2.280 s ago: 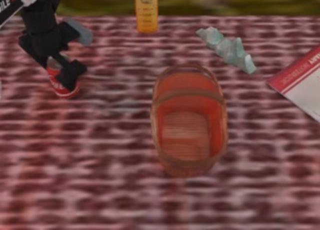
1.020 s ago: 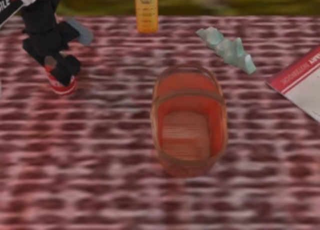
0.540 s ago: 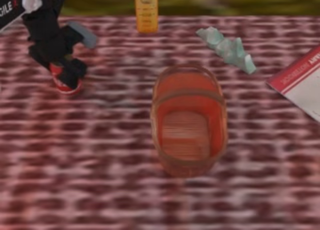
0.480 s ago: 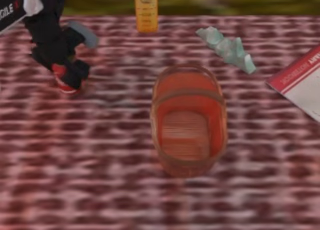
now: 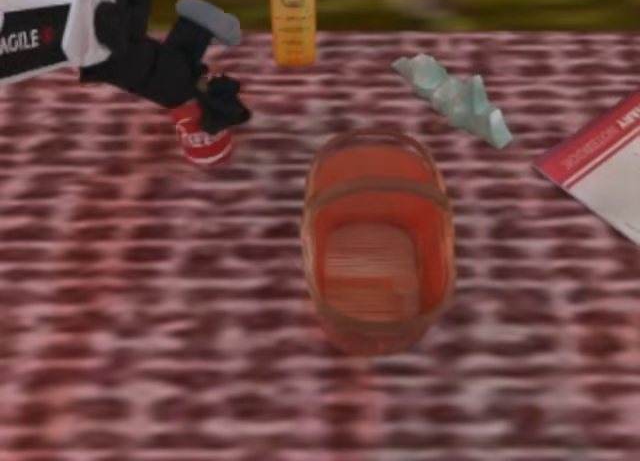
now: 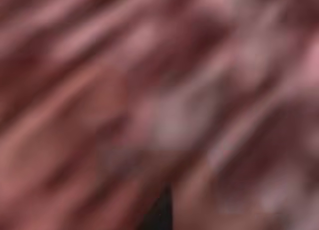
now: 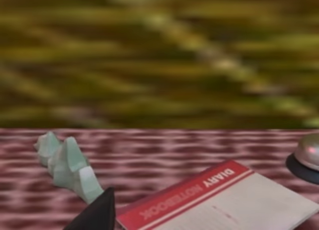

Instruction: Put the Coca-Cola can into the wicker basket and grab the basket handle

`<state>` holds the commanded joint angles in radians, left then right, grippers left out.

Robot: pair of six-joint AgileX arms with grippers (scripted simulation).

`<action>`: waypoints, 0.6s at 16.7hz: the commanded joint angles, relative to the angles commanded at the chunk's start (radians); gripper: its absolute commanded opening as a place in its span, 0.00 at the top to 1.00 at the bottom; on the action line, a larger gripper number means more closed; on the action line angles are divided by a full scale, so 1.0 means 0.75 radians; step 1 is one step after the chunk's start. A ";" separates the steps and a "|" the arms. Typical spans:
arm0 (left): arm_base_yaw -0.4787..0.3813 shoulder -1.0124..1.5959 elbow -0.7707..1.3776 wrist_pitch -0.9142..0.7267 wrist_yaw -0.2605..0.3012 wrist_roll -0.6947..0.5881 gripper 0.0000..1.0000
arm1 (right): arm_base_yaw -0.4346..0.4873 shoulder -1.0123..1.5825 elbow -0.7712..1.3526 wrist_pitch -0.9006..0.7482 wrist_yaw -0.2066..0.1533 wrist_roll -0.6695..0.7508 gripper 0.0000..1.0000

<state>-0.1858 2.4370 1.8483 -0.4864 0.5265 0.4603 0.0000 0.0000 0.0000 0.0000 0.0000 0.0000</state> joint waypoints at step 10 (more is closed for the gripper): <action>-0.137 -0.420 -0.535 1.269 0.747 -0.370 1.00 | 0.000 0.000 0.000 0.000 0.000 0.000 0.00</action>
<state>-0.2883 2.1221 1.4469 0.4652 1.0866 0.1825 0.0000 0.0000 0.0000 0.0000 0.0000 0.0000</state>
